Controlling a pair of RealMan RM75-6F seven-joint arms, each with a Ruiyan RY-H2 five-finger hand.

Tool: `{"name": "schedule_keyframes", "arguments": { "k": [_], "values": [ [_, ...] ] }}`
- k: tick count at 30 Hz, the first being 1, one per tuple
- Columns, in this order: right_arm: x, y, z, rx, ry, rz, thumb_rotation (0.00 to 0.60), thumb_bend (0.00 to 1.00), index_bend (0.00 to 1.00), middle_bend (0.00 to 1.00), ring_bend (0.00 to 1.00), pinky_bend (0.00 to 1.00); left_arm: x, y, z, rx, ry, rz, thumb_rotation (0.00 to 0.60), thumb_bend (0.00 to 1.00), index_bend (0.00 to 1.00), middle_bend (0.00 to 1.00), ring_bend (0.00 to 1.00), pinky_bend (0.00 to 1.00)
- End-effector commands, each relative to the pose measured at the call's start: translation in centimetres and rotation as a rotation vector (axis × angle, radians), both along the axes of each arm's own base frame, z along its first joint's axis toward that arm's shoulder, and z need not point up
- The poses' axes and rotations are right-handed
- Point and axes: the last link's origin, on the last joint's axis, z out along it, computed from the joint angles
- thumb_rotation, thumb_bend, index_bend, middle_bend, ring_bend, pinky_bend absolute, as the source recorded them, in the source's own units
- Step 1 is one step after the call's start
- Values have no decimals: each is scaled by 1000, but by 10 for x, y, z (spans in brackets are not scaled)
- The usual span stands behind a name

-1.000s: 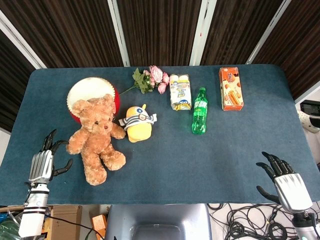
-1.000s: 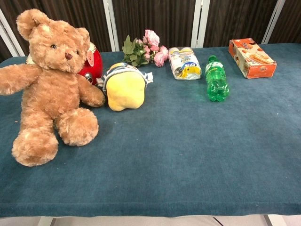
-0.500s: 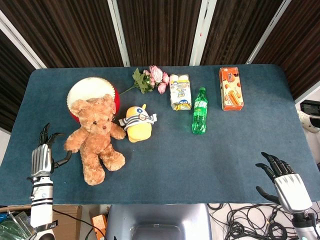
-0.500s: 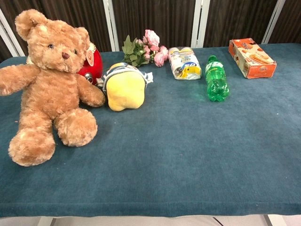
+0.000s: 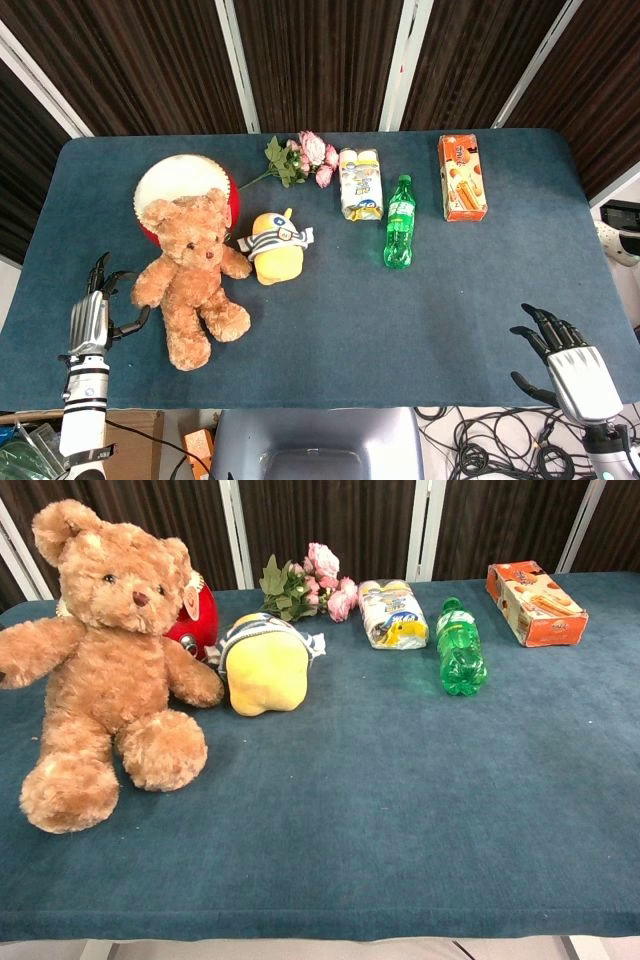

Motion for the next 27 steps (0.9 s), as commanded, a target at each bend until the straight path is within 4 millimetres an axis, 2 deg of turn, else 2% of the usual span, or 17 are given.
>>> {"name": "schedule_keyframes", "arguments": {
  "k": [1, 6, 16, 21, 27],
  "values": [
    [0, -1, 0, 0, -1, -1, 600, 116, 331, 108, 127, 253, 1, 1, -1, -9, -18, 3, 600, 288, 352, 0, 0, 339],
    [-1, -1, -1, 7, 1, -6, 600, 116, 332, 108, 127, 253, 1, 7, -5, 24, -36, 2, 600, 287, 412, 12, 5, 347],
    [-1, -1, -2, 8, -1, -11, 600, 116, 336, 108, 127, 253, 4, 11, -6, 76, -32, -40, 600, 327, 601, 170, 77, 366],
    [-1, -2, -3, 14, -2, -15, 600, 116, 338, 108, 127, 253, 10, 9, -2, 134, -14, -88, 600, 329, 617, 195, 79, 367],
    [-2, -2, -4, 29, -2, -21, 600, 116, 339, 108, 127, 253, 0, 9, -10, 90, 4, -36, 600, 329, 617, 199, 79, 367]
  ]
}}
